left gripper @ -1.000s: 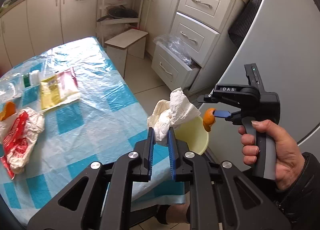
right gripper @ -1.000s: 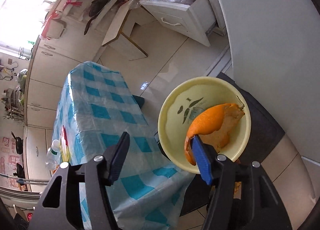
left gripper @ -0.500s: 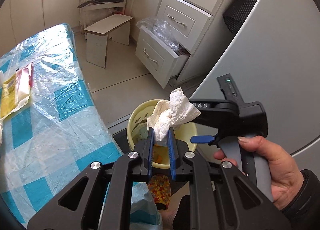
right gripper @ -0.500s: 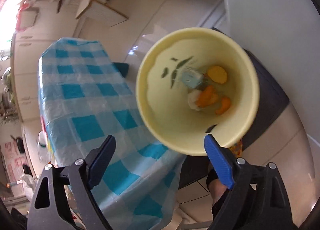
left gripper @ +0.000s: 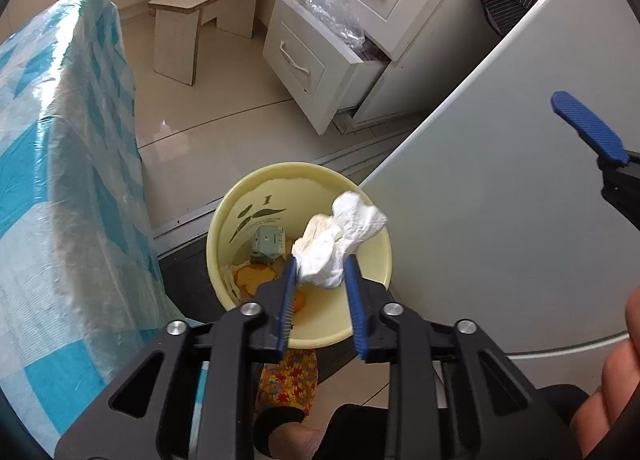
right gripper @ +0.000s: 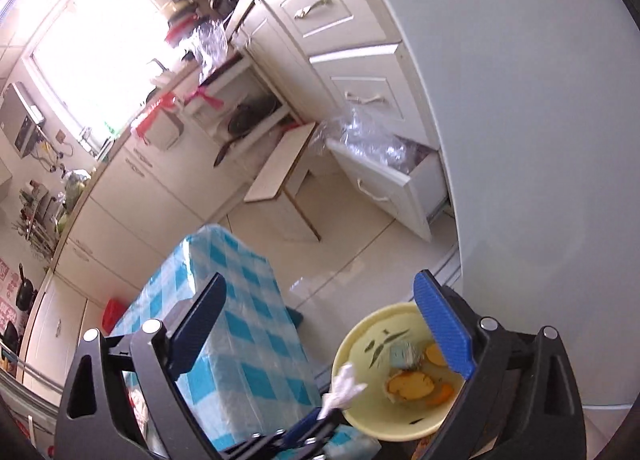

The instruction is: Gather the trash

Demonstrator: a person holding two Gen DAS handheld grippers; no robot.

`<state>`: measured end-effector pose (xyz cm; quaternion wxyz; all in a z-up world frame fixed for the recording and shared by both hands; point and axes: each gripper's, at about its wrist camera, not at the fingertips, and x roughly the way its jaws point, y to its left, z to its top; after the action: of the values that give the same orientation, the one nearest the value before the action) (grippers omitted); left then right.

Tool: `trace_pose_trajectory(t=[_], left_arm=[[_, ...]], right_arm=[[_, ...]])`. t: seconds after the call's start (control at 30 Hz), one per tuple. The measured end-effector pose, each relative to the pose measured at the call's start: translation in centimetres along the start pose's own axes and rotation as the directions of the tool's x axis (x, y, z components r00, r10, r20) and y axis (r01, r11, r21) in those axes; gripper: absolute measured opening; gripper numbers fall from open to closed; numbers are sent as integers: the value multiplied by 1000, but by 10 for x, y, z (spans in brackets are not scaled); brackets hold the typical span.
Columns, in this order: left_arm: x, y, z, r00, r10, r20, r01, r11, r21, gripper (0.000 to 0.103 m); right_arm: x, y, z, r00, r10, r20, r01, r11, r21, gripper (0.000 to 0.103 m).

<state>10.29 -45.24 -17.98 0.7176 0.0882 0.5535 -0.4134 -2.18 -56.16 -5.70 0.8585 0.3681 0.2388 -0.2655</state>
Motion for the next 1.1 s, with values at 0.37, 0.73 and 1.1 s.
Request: trace_pose_trajectory(t=[0.37,0.73,1.1], left_arm=[[-89,20,-36,987,59,152,-59,998,-4,67],[-243,128,-139,889,317,330,-247,939,-237,80],[-311,198,-201,816,434,382,-250,861,-444,81]], right_arm=[[-10,24,3,997,45,65,-41,997,-64,91],[-39,127,-50,966,199,164,-118,907,-405,96],[-50,178,-123,970,229,77,-160,850,-502,96]])
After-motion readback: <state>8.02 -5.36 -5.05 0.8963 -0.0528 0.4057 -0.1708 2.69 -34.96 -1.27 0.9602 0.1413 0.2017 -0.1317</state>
